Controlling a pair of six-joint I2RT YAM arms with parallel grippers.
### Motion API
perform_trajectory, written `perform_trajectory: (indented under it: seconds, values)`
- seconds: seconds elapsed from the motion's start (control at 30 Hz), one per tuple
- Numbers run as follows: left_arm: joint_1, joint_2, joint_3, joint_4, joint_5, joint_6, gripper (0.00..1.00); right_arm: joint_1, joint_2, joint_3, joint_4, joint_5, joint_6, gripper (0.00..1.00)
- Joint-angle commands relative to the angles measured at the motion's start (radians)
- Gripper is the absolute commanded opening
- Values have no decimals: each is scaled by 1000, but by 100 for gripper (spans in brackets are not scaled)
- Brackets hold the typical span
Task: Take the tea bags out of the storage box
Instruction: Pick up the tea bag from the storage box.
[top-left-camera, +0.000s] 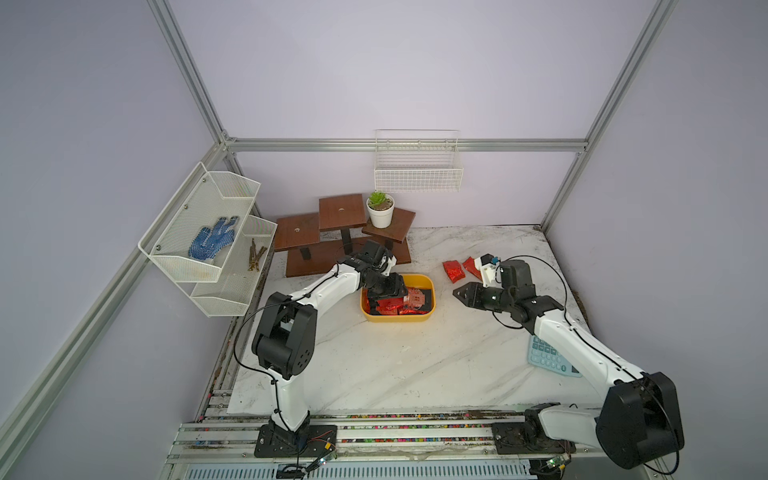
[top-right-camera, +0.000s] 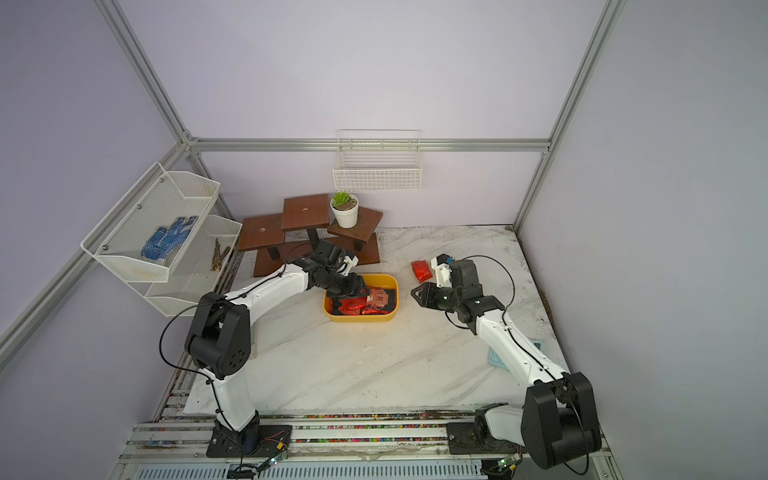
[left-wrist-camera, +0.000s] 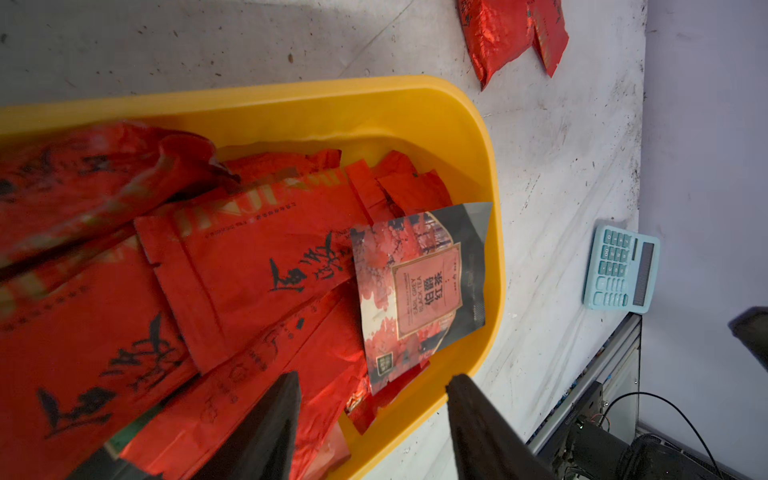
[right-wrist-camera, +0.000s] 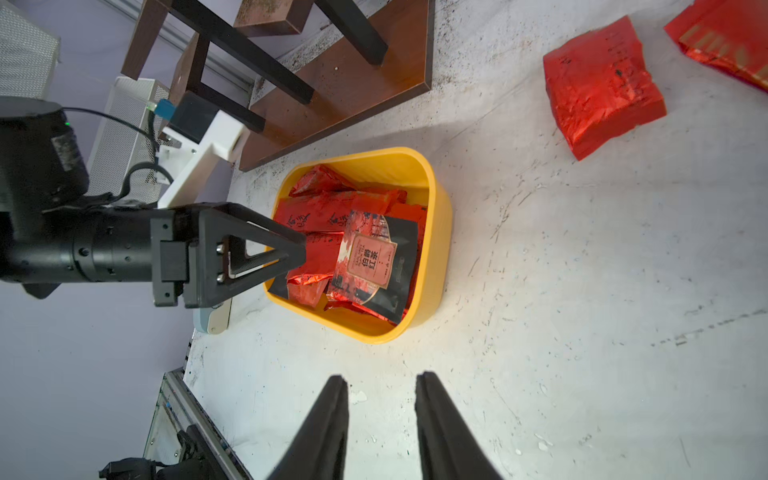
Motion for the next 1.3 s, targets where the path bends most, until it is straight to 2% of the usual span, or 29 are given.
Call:
perform_trajectory:
  seconds: [0.0,0.53,1.03,1.27]
  values:
    - [-16,10,34,-1,27,20,61,6,-36,-29,-16,-20,-22,34]
    - [-32,95,80,23,-33,-19,59,7,-56,-57,-10,-27,-25,34]
    - [-38,146,90,84,44,-52,58,6,-48,-61,3,-37,-20,32]
    - [-38,141,68,121,70,-71,51,6,-45,-62,6,-35,-17,32]
